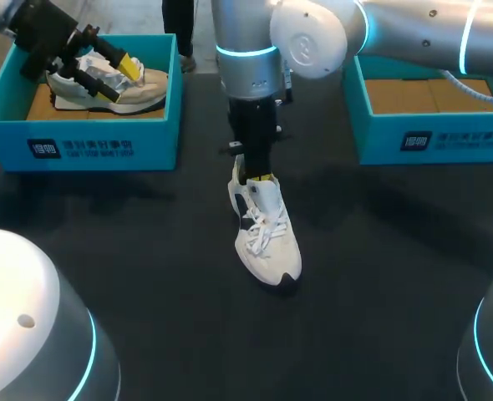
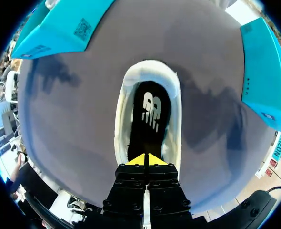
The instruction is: Take the shoe out of the shoebox, open the shoe tongue, remove and reinsert the insole, then place the shoe into the shoebox
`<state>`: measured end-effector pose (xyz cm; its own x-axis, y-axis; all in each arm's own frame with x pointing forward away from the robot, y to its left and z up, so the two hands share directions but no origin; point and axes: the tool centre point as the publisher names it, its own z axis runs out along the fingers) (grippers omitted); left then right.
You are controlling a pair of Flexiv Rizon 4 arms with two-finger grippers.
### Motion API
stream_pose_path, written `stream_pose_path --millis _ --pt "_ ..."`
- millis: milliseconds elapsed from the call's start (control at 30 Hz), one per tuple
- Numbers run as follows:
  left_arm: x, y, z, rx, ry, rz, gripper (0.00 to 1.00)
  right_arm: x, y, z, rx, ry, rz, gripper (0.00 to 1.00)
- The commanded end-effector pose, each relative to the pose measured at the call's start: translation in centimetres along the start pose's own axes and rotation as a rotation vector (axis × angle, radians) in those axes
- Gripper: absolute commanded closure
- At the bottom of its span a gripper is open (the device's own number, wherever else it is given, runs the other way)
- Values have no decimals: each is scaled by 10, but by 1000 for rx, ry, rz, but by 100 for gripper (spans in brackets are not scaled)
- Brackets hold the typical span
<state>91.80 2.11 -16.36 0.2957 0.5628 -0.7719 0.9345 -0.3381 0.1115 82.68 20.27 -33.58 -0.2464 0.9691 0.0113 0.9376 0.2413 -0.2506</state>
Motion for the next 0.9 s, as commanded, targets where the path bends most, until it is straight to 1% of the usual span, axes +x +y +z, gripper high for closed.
stream_pose_path --millis 33,67,100,133,333,667,900 --pt "0 0 0 1 4 0 0 3 0 4 20 12 7 62" --pt "0 0 0 1 4 0 0 4 -2 4 19 14 12 50" --pt "0 0 0 1 4 0 0 4 -3 4 22 14 16 9" --pt "0 0 0 1 4 0 0 4 -4 4 21 17 19 0" --pt "0 0 0 1 4 0 0 3 -7 8 41 20 13 0" --pt "0 0 0 1 4 0 0 5 -2 11 60 14 -27 0" --pt "0 0 0 1 4 0 0 7 -4 6 54 9 -43 0"
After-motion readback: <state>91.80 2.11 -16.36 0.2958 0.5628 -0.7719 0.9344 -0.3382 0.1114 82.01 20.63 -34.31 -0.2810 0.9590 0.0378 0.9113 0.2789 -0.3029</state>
